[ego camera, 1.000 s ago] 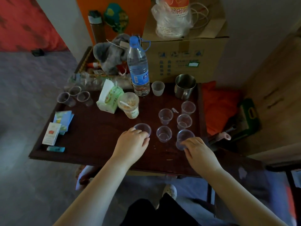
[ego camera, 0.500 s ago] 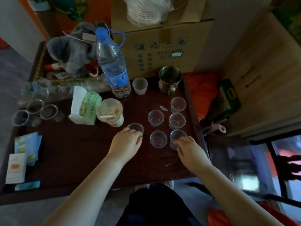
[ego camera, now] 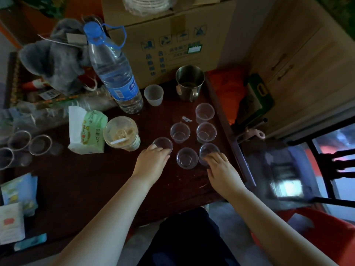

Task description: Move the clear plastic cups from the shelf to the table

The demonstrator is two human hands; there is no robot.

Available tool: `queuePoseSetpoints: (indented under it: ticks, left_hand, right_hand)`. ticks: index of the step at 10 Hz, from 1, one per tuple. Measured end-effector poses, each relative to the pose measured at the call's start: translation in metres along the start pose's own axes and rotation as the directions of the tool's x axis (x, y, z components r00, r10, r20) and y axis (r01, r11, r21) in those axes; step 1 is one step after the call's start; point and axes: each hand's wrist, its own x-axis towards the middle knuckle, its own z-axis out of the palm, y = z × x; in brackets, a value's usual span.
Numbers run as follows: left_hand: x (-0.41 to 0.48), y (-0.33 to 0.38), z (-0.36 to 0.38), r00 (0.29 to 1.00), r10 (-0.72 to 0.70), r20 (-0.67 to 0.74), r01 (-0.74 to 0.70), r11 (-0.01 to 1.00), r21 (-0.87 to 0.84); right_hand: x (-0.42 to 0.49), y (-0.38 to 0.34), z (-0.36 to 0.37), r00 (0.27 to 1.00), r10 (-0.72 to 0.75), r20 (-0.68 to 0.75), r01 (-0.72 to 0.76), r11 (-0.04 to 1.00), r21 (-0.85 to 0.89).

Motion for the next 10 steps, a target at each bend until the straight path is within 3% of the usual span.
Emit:
queuePoseSetpoints:
  ticks: [6,10]
  left_hand:
    - [0.004,0.001,0.011,0.997,0.006,0.077,-0.011,0.998,0.057]
    - [-0.008,0.006,-0.006,0.999,-0.017,0.037,0.017,1.0,-0.001]
  right_hand:
    - [0.007,0.0,0.007,0.996,0.014,-0.091,-0.017,0.999,-0.032]
    - [0.001,-0.003,0.001,0.99,0.017,-0.139,-0.018,1.0,-0.008]
